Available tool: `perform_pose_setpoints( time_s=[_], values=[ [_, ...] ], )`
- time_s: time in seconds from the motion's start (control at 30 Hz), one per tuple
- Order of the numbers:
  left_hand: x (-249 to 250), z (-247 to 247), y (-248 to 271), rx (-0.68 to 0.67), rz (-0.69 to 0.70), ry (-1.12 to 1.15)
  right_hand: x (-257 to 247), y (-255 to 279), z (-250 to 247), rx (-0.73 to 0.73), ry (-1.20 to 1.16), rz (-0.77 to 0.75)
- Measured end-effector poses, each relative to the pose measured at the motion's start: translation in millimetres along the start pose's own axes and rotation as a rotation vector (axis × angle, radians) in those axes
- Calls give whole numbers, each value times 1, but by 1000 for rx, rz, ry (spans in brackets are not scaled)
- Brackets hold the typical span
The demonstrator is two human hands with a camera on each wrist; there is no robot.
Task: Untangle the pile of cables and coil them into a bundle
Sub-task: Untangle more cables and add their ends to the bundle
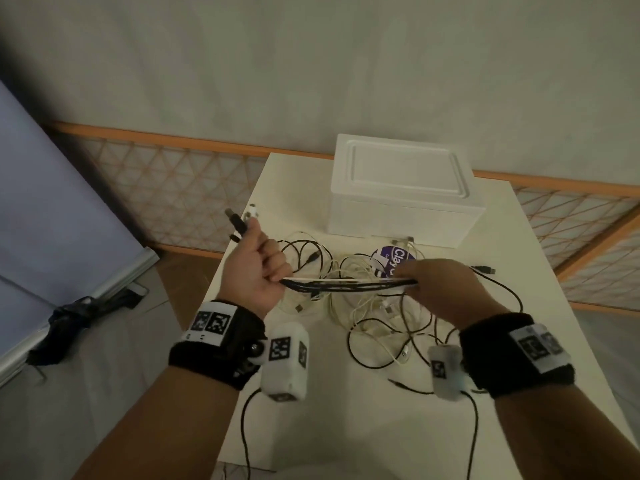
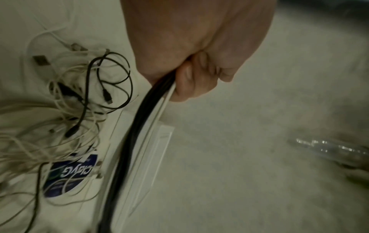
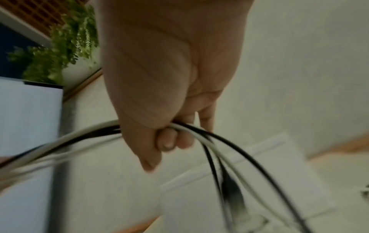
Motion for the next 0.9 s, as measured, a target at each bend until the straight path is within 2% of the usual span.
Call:
perform_pose_setpoints(
  time_s=[0.07, 0.17, 0.27, 0.37, 0.43, 0.5, 0.6, 0.67, 0.77, 0.9],
  values=[
    [10, -6, -4, 36, 27, 24, 30, 10, -27, 123, -9, 91],
    [-9, -7, -8, 55, -23, 26, 48, 32, -62, 261, 13, 111],
    [-46, -6, -7, 71, -97, -53, 63, 51, -77, 285, 33, 134],
    [-86, -14, -5, 104, -202, -155, 80, 65, -59, 48, 138, 190],
    [-111, -28, -3, 146, -274, -212, 91, 76, -28, -132, 110, 225],
    [-133, -43, -1, 189, -340, -272, 103, 88, 11, -237, -33, 271],
    [-161, -58, 8, 209, -425, -381, 121, 102, 66, -350, -369, 364],
    [-176, -61, 17, 202, -455, -450, 123, 106, 97, -427, -421, 410],
    [-193, -64, 26, 232, -452, -489, 116, 89, 125, -391, -253, 316],
    [-200, -70, 28, 294, -415, -483, 83, 61, 152, -344, -245, 132]
  ],
)
Point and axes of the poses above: each hand's wrist, its own y-axis away from the middle knuckle, its own z-axis out of the palm, x = y × z, the point moved 9 cm from there along -y, towards the middle knuckle, and after that the axes turned 3 degrees about x, right-handed, at the moved point
